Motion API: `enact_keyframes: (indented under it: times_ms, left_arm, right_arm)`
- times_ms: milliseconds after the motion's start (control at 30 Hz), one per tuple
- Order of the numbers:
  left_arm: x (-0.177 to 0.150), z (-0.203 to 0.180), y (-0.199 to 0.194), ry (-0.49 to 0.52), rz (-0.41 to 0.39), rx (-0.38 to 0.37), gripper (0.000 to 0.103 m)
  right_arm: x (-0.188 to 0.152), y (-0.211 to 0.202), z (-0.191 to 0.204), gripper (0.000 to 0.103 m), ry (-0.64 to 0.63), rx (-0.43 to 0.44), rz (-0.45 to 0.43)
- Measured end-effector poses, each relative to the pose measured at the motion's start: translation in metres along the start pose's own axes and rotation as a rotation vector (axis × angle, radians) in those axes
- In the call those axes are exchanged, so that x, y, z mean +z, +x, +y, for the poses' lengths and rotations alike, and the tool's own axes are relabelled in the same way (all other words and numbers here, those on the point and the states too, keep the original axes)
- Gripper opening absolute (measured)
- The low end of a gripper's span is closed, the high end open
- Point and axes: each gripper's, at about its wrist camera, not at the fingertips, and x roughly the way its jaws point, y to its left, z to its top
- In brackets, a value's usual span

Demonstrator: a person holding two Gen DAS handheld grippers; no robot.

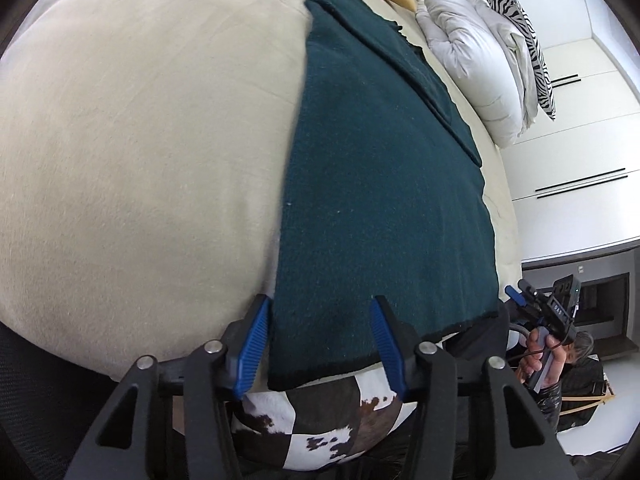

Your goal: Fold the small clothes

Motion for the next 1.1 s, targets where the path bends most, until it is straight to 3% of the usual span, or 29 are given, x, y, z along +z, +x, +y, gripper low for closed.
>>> enact_keyframes:
  times_ms: [100,233,267,633,733,867,1000,1100]
  left_arm:
    - [-0.001,-0.003,0.002,0.007,0.006,0.006,0.043]
    - [-0.003,-0.002,0.004,0.006,0.014,0.015,0.018]
    - [-0.004,-0.001,0.005,0.006,0.014,0.017,0.016]
    - [-0.004,0.000,0.004,0.022,0.016,0.013,0.009]
    - [-0.005,0.000,0.003,0.025,0.014,0.012,0.009]
    - [-0.006,0.000,0.002,0.030,0.010,0.010,0.009]
    - [-0.008,-0.001,0.001,0.032,0.006,0.011,0.008]
    - [-0.008,-0.004,-0.001,0.042,0.002,0.013,0.008]
  right_arm:
    - [0.000,0.003,-0.006,0.065,0.008,-0.038,0.048]
    - [0.000,0.007,-0.012,0.065,0.012,-0.068,0.111]
    - [0.001,0.009,-0.014,0.065,0.008,-0.083,0.132]
    - [0.002,0.037,-0.012,0.062,-0.049,-0.092,0.280]
    - [0.002,0.044,-0.007,0.053,-0.076,-0.113,0.311]
    - [-0.003,0.052,-0.002,0.031,-0.111,-0.127,0.351]
    - [-0.007,0.048,-0.001,0.011,-0.097,-0.108,0.320]
    - [-0.010,0.042,-0.005,0.007,-0.075,-0.088,0.289]
